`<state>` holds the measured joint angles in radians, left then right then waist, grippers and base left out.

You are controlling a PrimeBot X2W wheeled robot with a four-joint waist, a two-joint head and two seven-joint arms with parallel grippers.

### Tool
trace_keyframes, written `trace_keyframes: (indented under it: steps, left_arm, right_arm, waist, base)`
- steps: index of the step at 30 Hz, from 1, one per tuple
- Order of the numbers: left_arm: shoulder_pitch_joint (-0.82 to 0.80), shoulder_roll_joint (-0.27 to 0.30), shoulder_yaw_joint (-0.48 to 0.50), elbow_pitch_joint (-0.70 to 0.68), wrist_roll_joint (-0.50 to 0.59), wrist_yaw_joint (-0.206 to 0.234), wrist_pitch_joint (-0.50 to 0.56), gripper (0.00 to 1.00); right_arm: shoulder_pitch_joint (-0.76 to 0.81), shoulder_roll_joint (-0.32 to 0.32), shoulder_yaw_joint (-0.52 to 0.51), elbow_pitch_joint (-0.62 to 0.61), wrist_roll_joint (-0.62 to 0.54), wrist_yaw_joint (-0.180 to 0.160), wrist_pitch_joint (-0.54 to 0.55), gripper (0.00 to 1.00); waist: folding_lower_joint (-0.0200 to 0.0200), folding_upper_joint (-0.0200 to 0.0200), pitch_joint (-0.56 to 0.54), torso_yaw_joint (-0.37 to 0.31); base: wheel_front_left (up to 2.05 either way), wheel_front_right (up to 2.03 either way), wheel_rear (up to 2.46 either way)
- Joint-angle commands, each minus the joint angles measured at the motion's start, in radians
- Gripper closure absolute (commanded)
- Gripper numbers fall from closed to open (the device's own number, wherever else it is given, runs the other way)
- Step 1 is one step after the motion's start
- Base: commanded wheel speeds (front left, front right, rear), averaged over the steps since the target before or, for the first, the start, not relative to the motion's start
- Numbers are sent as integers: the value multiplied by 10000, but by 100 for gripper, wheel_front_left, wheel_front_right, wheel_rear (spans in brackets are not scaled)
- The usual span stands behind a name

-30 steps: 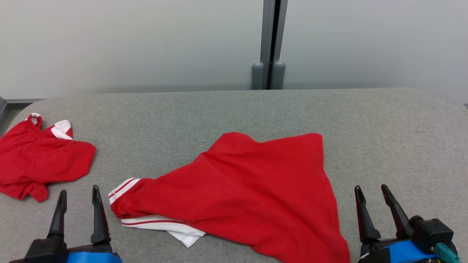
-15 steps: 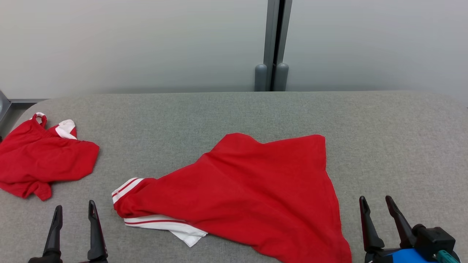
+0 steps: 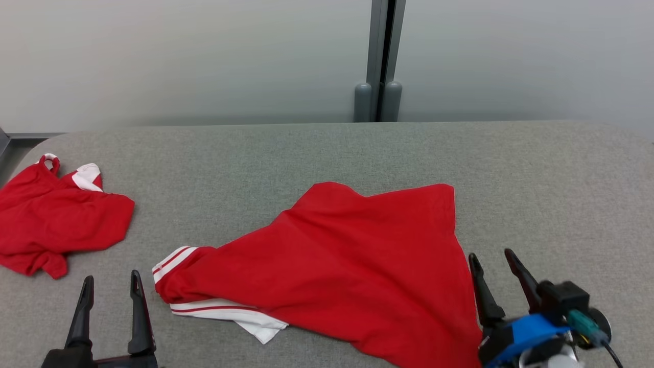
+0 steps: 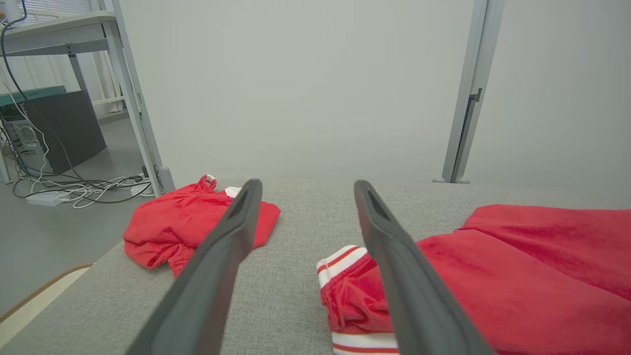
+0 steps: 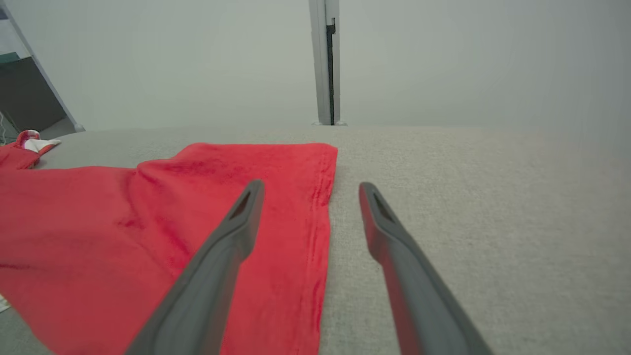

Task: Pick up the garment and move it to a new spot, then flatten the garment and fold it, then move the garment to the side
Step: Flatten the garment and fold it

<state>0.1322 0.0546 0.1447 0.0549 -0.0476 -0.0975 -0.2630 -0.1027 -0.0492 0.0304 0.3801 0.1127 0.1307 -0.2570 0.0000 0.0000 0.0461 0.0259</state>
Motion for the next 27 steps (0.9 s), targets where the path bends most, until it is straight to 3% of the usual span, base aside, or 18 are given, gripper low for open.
trace_keyframes:
  steps: [1, 13, 21, 26, 27]
  left_arm:
    - [-222, -22, -31, -28, 50, 4, -26, 0]
    - [-989, -41, -408, 17, -7, -72, -26, 0]
    - [-1410, -48, -696, 66, -193, 81, -26, 0]
    - [-1458, -48, -774, 148, -271, 174, -26, 0]
    - [-1470, -48, -775, 158, -287, 182, -26, 0]
  right_arm:
    - [-304, -26, 28, 115, -61, 2, 47, 0]
    - [-4611, -537, -8, 3915, -960, 2, 1380, 0]
    - [-5859, -1045, -171, 6543, -1278, 2, 1728, 0]
    - [-6103, -790, -45, 7654, -1018, 3, 1678, 0]
    - [-6102, -715, 51, 7805, -979, 3, 1640, 5]
  waist:
    - [0, 0, 25, 10]
    - [0, 0, 907, 723]
    - [0, 0, 1585, 1166]
    - [0, 0, 1694, 1200]
    - [0, 0, 1700, 1198]
  base:
    - [0, 0, 0]
    - [0, 0, 0]
    - [0, 0, 0]
    - [0, 0, 0]
    - [0, 0, 0]
